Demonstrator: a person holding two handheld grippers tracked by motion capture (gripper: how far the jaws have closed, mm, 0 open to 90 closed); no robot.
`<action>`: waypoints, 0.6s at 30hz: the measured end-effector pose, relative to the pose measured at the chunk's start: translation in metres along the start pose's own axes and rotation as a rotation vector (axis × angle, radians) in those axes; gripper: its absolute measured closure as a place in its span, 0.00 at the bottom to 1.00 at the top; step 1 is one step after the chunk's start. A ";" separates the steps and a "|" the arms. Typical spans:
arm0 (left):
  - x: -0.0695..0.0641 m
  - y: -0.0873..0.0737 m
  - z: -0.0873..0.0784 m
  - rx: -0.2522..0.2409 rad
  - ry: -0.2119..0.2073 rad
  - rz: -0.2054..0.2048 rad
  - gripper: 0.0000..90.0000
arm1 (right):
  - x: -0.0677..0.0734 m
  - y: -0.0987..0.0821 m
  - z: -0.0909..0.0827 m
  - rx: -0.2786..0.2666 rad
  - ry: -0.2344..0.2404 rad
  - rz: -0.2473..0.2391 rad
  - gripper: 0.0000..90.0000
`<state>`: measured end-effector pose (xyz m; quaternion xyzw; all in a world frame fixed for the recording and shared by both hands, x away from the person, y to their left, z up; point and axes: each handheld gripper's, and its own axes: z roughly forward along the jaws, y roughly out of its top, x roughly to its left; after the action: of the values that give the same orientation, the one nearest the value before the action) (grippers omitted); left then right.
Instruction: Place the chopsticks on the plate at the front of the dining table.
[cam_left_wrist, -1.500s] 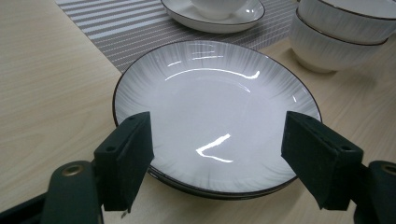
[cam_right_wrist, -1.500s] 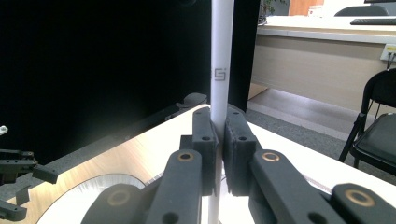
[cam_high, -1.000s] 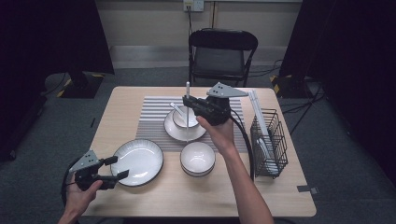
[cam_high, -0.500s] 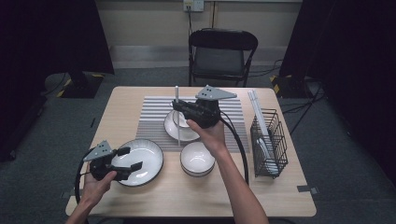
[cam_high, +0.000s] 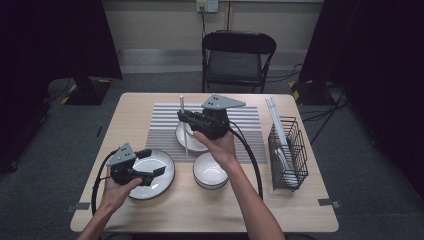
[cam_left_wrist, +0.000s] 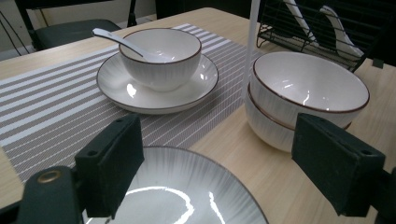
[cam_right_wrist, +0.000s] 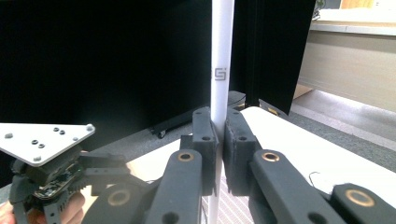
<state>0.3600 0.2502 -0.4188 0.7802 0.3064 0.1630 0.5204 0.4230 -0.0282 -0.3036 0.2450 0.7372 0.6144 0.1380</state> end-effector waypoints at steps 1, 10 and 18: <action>0.000 0.001 0.002 0.003 -0.008 -0.004 0.18 | 0.001 0.000 0.001 0.004 0.000 0.001 0.95; 0.001 0.013 0.014 -0.025 -0.040 -0.009 0.24 | 0.005 -0.001 0.004 0.012 0.017 0.026 0.95; -0.005 0.026 0.022 -0.068 -0.023 0.030 0.33 | 0.009 -0.002 0.008 0.016 0.030 0.024 0.95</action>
<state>0.3767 0.2239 -0.4034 0.7683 0.2828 0.1721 0.5479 0.4197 -0.0168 -0.3060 0.2456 0.7411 0.6137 0.1174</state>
